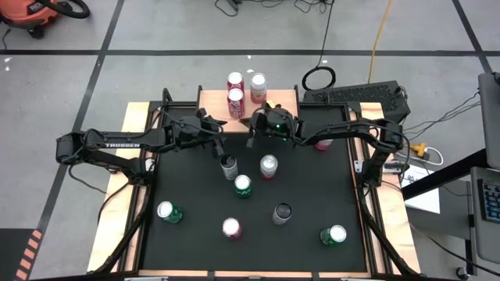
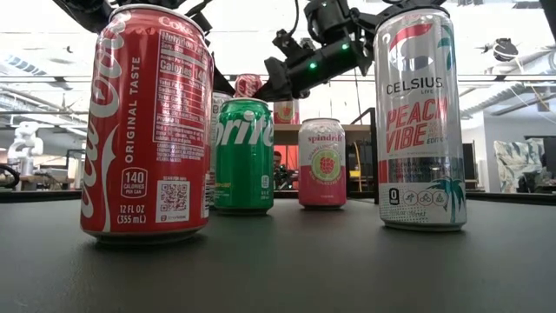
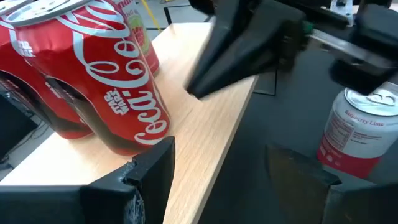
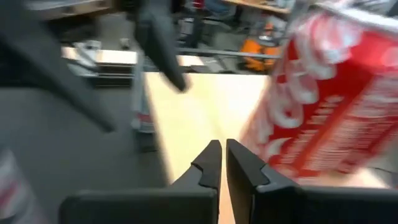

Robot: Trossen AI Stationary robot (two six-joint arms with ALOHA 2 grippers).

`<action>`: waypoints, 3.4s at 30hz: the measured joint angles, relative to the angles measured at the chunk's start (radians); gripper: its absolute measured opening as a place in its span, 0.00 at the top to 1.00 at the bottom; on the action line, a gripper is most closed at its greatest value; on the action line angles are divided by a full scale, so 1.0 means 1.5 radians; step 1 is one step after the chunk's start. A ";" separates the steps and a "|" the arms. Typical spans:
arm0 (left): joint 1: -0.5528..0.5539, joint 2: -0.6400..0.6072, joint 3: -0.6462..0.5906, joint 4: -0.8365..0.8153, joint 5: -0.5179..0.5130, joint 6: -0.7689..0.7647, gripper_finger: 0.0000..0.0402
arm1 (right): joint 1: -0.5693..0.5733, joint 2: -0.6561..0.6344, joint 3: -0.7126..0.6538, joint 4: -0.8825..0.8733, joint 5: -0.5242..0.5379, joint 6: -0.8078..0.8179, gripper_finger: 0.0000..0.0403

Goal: Place canned beverage on shelf
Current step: Put the top red soda can on the shelf aligned with the other red soda can

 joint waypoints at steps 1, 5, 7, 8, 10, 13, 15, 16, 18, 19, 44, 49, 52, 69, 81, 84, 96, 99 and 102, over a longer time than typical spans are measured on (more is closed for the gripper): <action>0.000 0.000 0.000 0.000 0.000 0.000 0.39 | -0.002 0.000 0.000 0.001 0.016 -0.006 0.99; 0.000 0.000 0.000 0.004 0.000 0.001 0.39 | -0.018 0.001 0.000 0.005 0.022 -0.009 1.00; 0.000 0.000 0.000 0.006 0.000 0.002 0.39 | -0.025 0.001 0.000 0.006 0.022 -0.009 1.00; 0.000 0.000 0.000 0.007 0.000 0.003 0.39 | -0.027 0.001 0.000 0.006 0.022 -0.009 1.00; 0.000 0.000 0.000 0.007 0.000 0.002 0.39 | -0.032 0.001 0.000 0.012 0.021 -0.010 1.00; 0.000 0.000 0.000 0.007 0.000 0.002 0.39 | -0.037 0.001 0.000 0.022 0.006 -0.009 1.00; 0.000 0.000 0.000 0.008 0.000 0.002 0.39 | -0.041 0.001 0.000 0.023 0.002 -0.005 1.00; 0.000 0.000 0.000 0.008 0.000 0.002 0.39 | -0.043 0.001 0.000 0.024 0.002 -0.005 1.00; 0.000 0.000 0.000 0.008 0.000 0.000 0.39 | -0.045 0.001 0.000 0.026 0.004 -0.005 1.00; 0.000 0.000 0.000 0.008 0.000 -0.001 0.39 | -0.045 0.001 0.000 0.026 0.004 -0.005 1.00; 0.001 0.008 0.000 0.037 0.006 0.011 0.39 | -0.058 0.001 0.000 0.059 -0.019 -0.019 1.00; 0.001 0.026 0.000 0.068 0.020 0.028 0.39 | -0.058 0.001 0.000 0.061 -0.030 -0.019 1.00; 0.001 0.038 0.000 0.089 0.053 0.033 0.39 | -0.058 0.001 0.000 0.061 -0.031 -0.019 1.00; 0.057 0.086 0.000 0.183 0.116 0.071 0.39 | -0.035 -0.074 -0.001 -0.073 -0.029 -0.040 1.00; 0.072 0.093 -0.001 0.213 0.117 0.086 0.39 | 0.009 -0.141 -0.001 -0.146 -0.029 -0.060 1.00; 0.079 0.093 -0.001 0.212 0.117 0.090 0.39 | 0.018 -0.140 -0.001 -0.150 -0.029 -0.070 1.00; 0.090 0.093 -0.001 0.218 0.123 0.086 0.39 | 0.031 -0.140 -0.001 -0.151 -0.029 -0.072 1.00; 0.089 0.093 -0.001 0.220 0.142 0.073 0.39 | 0.031 -0.140 -0.001 -0.157 -0.029 -0.072 1.00; 0.088 0.096 -0.001 0.232 0.151 0.068 0.39 | 0.031 -0.140 -0.001 -0.161 -0.029 -0.072 1.00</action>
